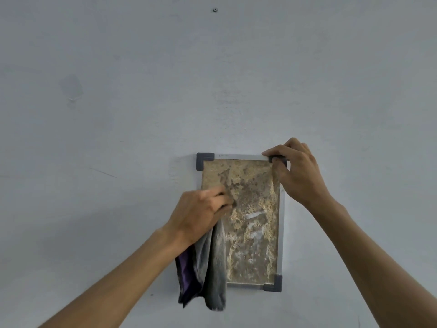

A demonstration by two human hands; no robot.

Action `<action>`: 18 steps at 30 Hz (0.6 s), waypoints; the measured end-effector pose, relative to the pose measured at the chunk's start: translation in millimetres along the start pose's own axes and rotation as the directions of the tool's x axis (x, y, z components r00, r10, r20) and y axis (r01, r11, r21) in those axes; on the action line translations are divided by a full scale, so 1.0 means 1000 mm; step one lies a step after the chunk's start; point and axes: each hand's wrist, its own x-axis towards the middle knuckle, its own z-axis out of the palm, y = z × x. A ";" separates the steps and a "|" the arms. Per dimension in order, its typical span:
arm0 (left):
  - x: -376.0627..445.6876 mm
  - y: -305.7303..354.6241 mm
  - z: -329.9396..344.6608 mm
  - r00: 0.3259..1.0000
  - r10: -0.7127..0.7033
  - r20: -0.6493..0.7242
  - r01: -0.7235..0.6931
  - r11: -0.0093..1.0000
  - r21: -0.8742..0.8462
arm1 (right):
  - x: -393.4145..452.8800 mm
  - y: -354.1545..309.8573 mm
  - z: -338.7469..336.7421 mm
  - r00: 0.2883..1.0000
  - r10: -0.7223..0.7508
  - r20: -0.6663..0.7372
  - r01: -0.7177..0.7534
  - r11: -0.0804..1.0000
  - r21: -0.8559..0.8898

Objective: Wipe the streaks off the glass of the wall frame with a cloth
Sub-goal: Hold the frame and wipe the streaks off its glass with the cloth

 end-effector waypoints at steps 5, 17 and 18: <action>0.023 -0.012 -0.010 0.963 -0.194 -0.186 0.174 0.978 -0.115 | 0.000 0.001 0.000 1.000 -0.007 0.008 0.007 1.000 -0.005; -0.030 -0.012 -0.014 0.964 -0.228 -0.139 0.214 0.971 -0.108 | -0.001 0.001 0.001 1.000 -0.005 0.000 0.005 1.000 0.009; -0.037 -0.009 -0.011 0.978 -0.191 -0.086 0.184 0.979 -0.088 | -0.001 0.001 0.001 1.000 -0.004 -0.003 0.004 1.000 0.011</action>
